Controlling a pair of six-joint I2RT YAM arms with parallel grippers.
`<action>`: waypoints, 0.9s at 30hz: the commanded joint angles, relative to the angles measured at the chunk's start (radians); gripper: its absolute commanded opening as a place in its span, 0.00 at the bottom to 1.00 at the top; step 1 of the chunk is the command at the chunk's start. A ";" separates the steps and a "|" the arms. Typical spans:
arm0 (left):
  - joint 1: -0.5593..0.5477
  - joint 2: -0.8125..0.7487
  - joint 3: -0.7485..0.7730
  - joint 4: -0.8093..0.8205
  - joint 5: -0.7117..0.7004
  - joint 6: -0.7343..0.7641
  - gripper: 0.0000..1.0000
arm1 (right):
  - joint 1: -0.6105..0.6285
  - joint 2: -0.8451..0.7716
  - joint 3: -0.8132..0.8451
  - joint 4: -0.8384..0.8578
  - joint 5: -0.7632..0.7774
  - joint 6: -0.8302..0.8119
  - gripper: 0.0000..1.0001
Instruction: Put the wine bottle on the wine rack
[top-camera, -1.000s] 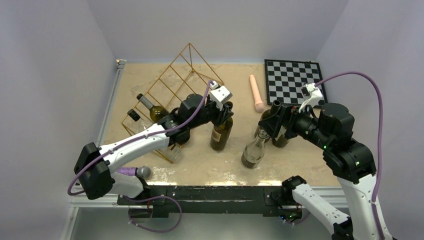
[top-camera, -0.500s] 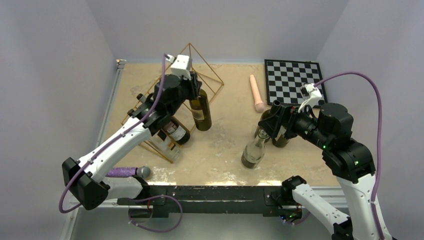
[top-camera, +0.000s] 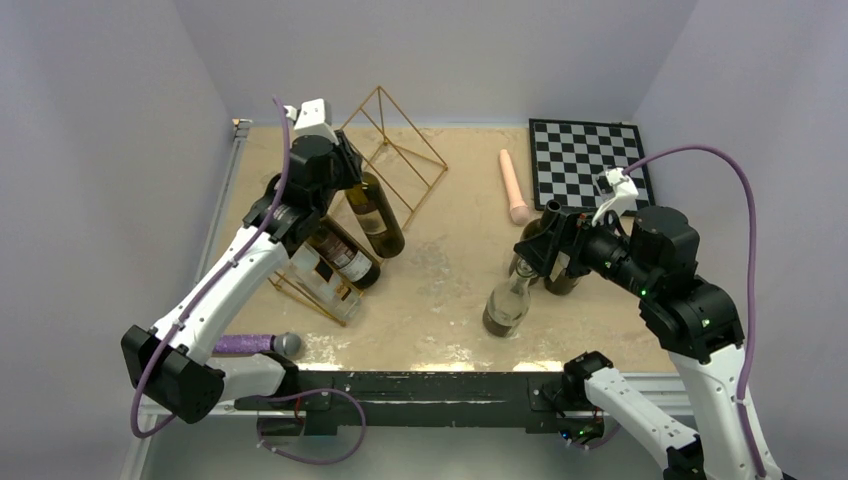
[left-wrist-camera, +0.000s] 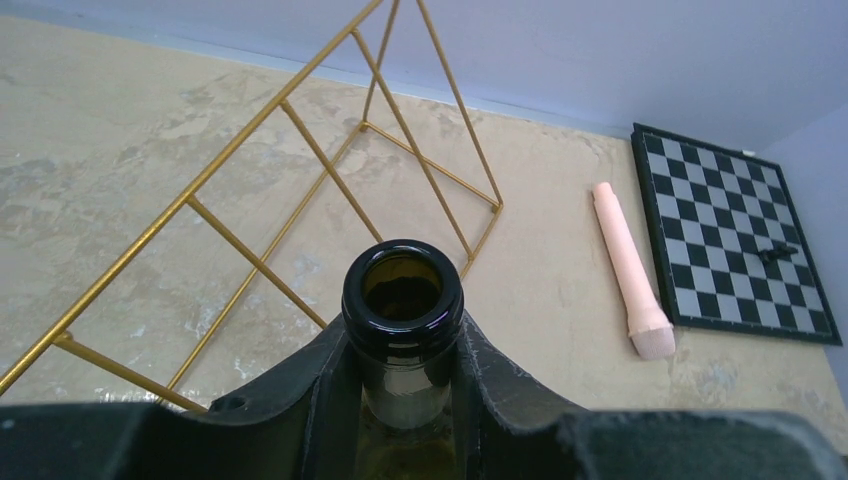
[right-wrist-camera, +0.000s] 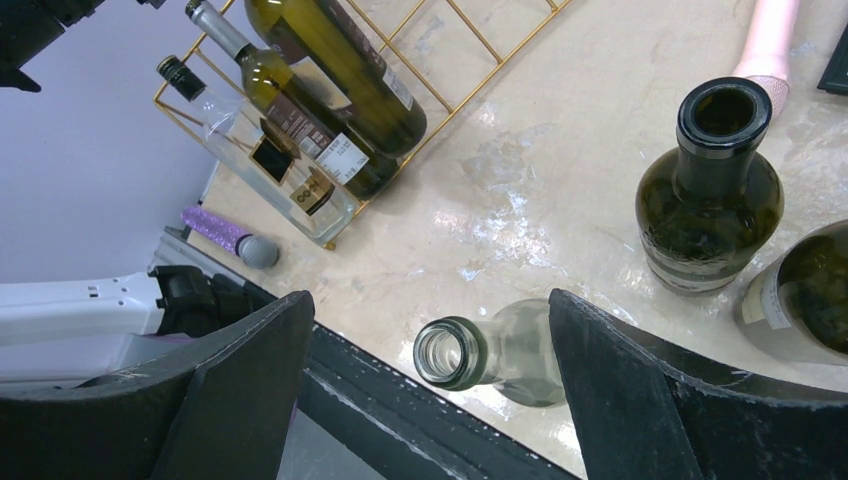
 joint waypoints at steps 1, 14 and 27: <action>0.056 -0.005 0.022 0.122 0.012 -0.106 0.00 | -0.003 -0.002 -0.007 0.046 -0.027 0.000 0.92; 0.125 0.044 -0.046 0.162 0.045 -0.179 0.00 | -0.004 0.012 -0.014 0.053 -0.028 0.006 0.92; 0.144 0.062 -0.107 0.200 -0.032 -0.188 0.00 | -0.003 0.019 -0.032 0.062 -0.025 0.006 0.92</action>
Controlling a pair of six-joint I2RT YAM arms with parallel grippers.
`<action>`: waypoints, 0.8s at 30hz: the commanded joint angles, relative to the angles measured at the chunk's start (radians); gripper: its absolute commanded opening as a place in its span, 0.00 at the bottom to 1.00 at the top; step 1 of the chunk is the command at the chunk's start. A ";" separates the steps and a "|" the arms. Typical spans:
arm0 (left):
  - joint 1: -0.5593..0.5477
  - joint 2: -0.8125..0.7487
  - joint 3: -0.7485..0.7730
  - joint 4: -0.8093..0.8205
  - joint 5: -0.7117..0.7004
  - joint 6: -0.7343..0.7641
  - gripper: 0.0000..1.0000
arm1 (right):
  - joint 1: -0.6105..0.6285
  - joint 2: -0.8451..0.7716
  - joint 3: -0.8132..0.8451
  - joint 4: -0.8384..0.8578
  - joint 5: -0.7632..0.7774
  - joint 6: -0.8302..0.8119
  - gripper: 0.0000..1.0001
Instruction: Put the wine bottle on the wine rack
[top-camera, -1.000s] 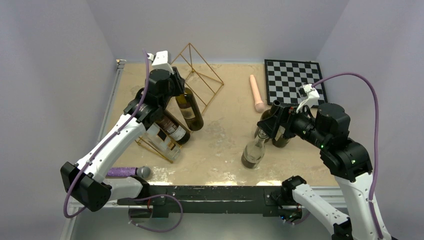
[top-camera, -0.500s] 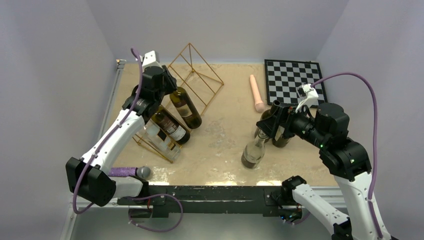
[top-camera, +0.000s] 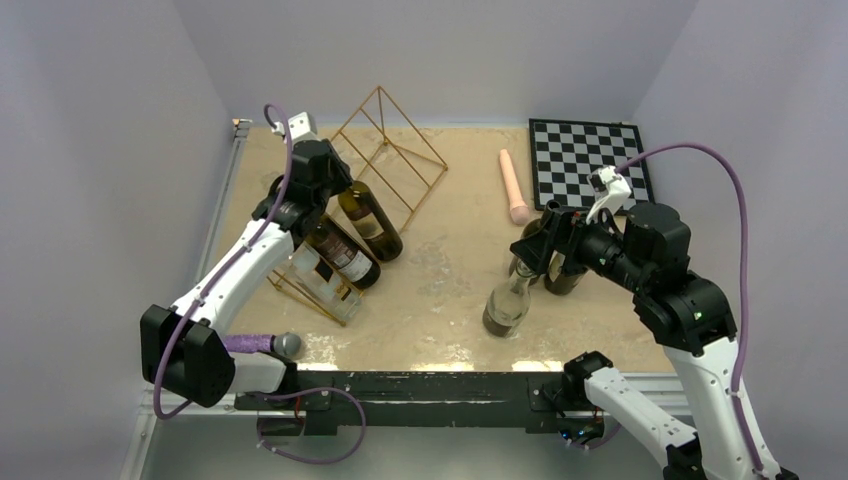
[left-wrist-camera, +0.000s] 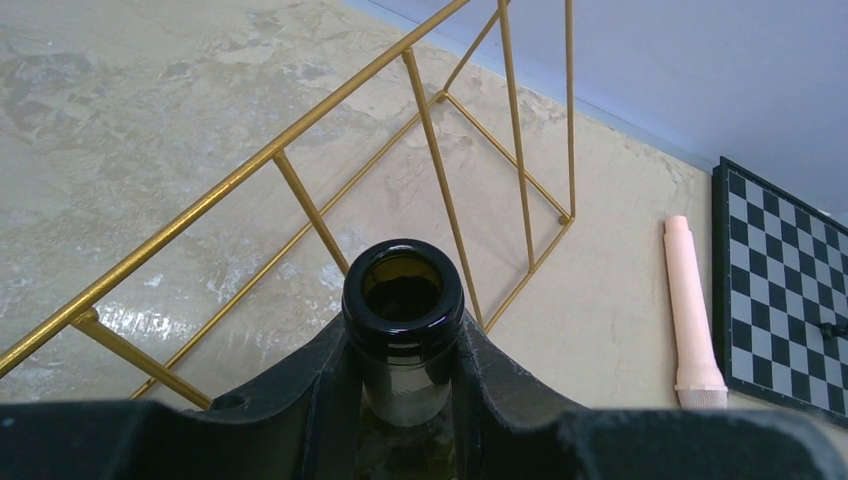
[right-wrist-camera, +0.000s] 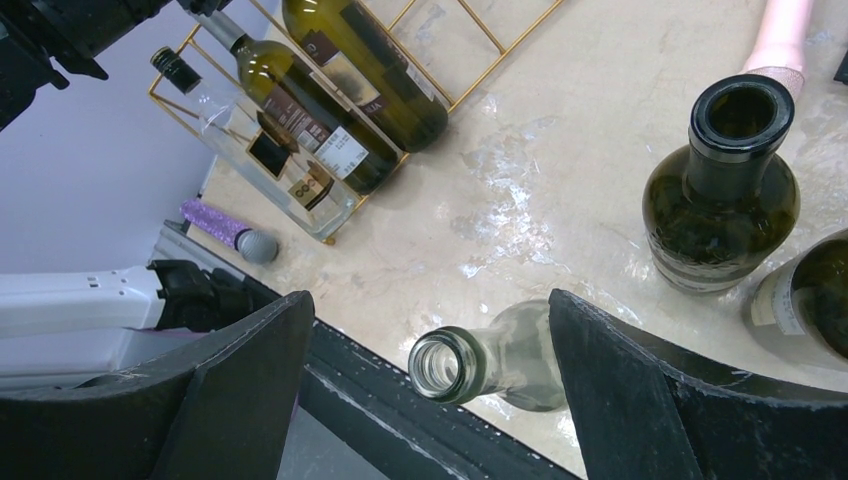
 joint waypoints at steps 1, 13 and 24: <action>0.007 -0.016 0.002 0.121 -0.051 -0.030 0.00 | -0.003 0.005 -0.009 0.044 -0.010 0.005 0.92; 0.013 0.024 0.011 0.065 -0.067 -0.038 0.06 | -0.003 -0.003 -0.027 0.055 -0.014 0.008 0.92; 0.014 0.030 0.014 -0.014 -0.159 -0.095 0.50 | -0.003 -0.014 -0.035 0.054 -0.011 0.008 0.93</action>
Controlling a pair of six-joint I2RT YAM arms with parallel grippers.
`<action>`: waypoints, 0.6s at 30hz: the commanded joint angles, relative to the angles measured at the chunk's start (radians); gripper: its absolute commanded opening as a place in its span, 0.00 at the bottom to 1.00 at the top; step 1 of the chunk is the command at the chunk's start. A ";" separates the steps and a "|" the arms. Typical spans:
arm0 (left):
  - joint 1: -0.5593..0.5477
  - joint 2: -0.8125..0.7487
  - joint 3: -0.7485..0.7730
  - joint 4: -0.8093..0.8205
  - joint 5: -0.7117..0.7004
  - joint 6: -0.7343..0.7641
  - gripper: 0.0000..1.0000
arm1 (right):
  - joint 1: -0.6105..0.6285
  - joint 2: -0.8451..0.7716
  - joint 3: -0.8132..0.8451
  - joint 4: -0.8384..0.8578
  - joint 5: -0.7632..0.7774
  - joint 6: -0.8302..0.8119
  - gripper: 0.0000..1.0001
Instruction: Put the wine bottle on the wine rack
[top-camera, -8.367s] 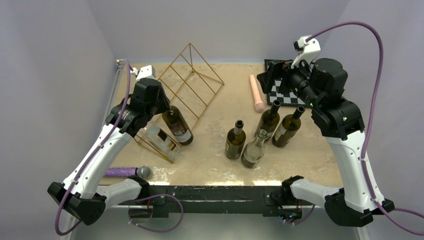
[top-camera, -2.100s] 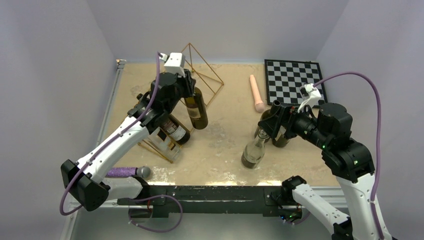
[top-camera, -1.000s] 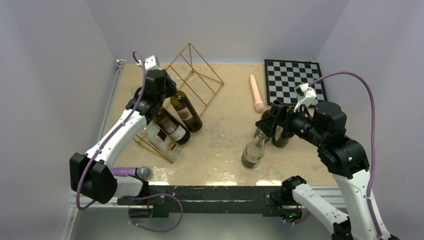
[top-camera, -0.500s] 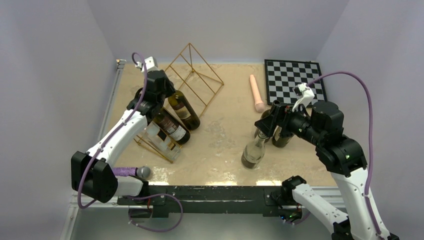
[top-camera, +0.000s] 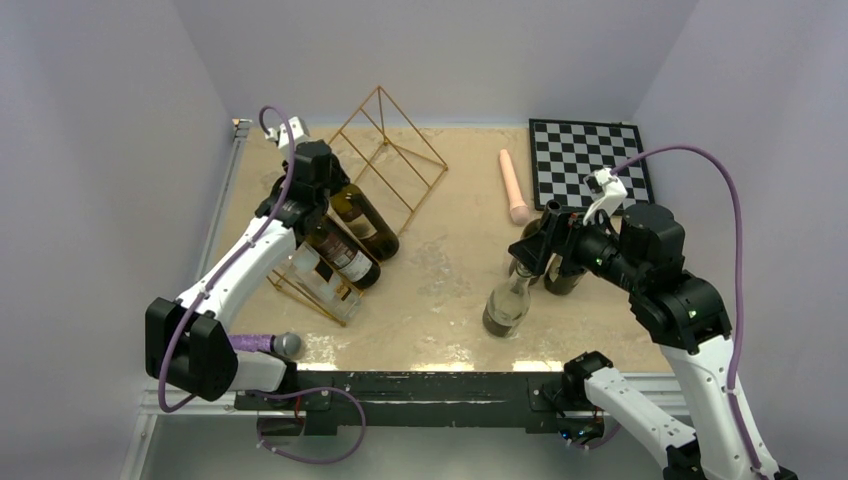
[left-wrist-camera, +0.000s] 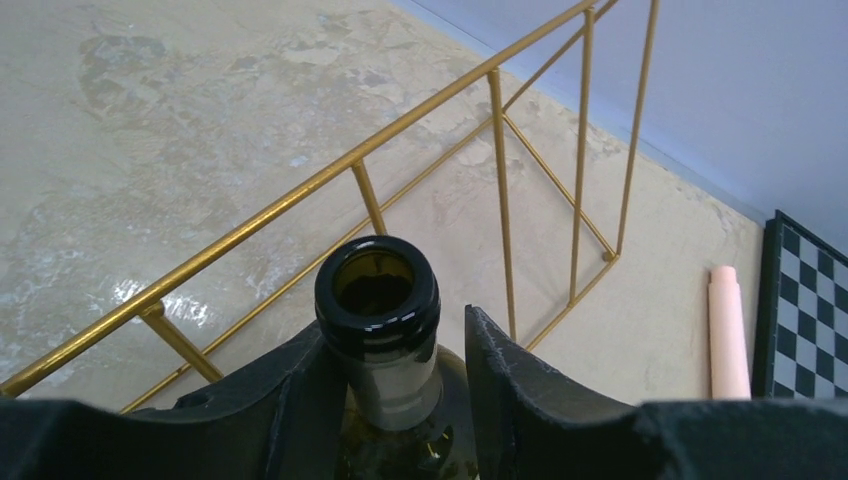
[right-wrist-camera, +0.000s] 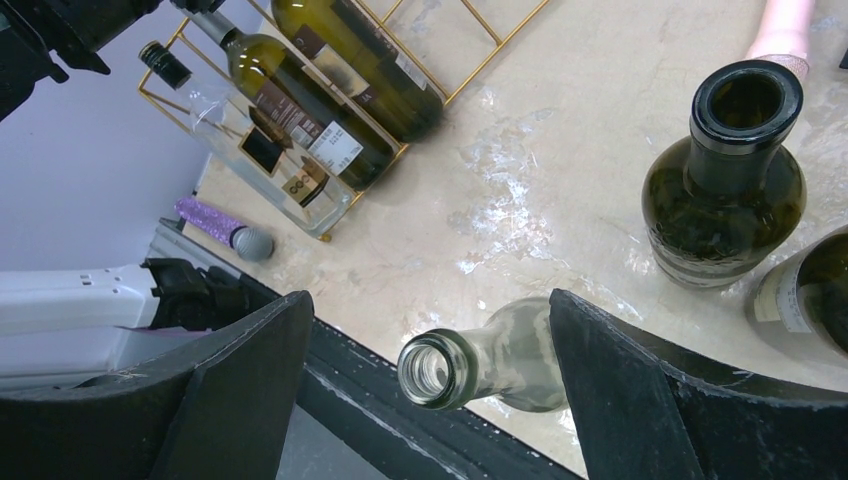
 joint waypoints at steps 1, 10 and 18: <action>0.002 0.003 0.028 -0.021 -0.064 -0.040 0.52 | -0.003 -0.011 -0.003 0.041 -0.010 0.004 0.93; 0.003 0.006 0.051 -0.079 -0.094 -0.040 0.68 | -0.003 -0.017 -0.005 0.043 -0.016 0.008 0.93; 0.002 -0.047 0.062 -0.124 -0.079 -0.042 0.82 | -0.003 -0.024 -0.001 0.044 -0.018 0.011 0.93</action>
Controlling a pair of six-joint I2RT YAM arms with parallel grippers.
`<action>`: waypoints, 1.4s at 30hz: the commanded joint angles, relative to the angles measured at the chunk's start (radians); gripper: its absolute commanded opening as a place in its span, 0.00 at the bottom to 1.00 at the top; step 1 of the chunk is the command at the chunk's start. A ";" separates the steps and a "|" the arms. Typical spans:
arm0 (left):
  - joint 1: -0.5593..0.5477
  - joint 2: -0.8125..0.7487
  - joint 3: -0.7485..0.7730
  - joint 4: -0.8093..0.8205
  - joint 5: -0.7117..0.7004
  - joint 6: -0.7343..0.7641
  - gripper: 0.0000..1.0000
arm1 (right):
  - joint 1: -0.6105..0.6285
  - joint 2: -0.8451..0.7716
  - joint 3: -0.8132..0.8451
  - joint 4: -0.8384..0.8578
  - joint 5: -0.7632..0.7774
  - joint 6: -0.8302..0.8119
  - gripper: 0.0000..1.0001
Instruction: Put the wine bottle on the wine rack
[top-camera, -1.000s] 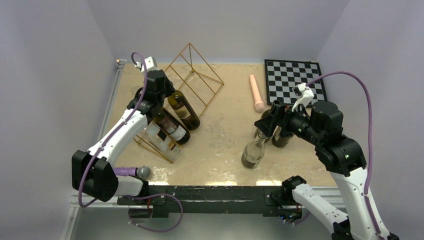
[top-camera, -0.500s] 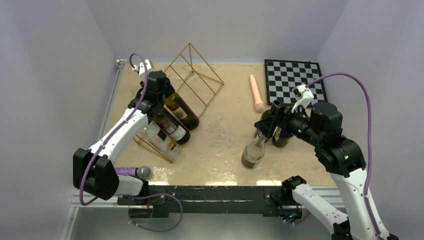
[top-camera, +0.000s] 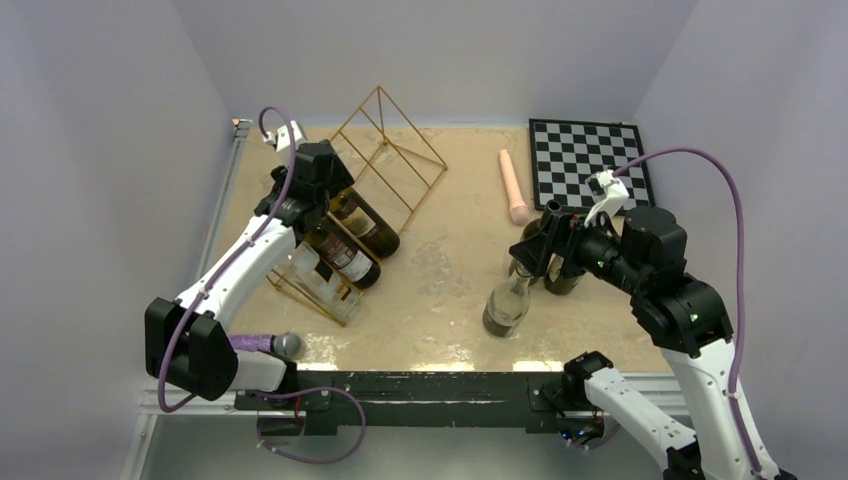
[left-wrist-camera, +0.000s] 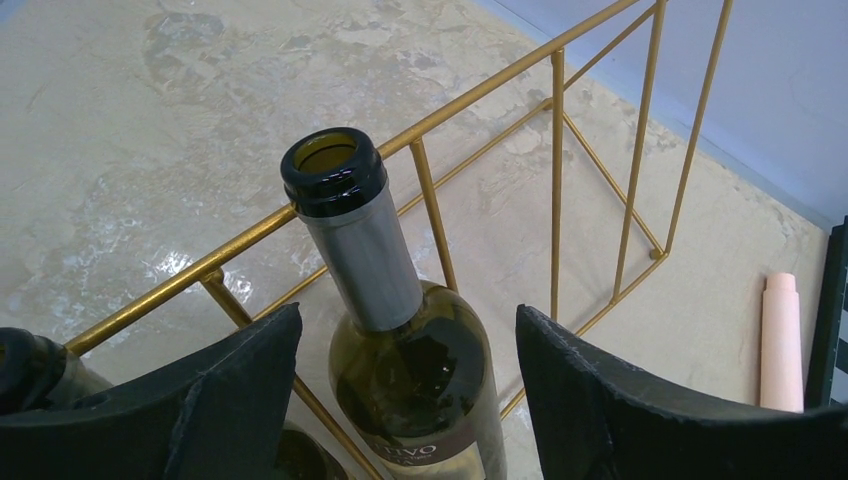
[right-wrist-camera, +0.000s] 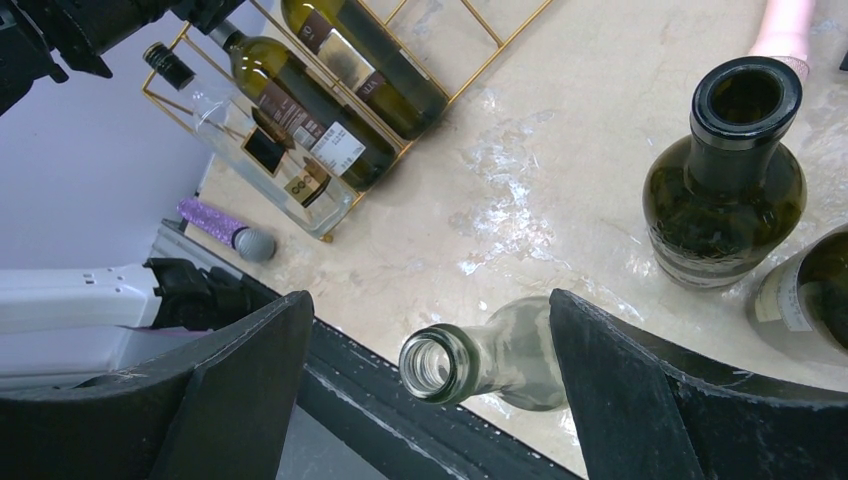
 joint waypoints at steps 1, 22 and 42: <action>0.001 -0.069 0.041 -0.013 0.011 -0.013 0.83 | -0.003 -0.013 0.008 0.041 -0.019 0.007 0.93; -0.357 -0.113 0.044 0.351 1.126 0.508 0.99 | -0.003 -0.046 0.102 0.076 -0.048 0.050 0.92; -0.633 0.135 0.108 0.526 1.214 0.544 0.99 | -0.004 -0.138 0.113 0.022 0.039 0.023 0.93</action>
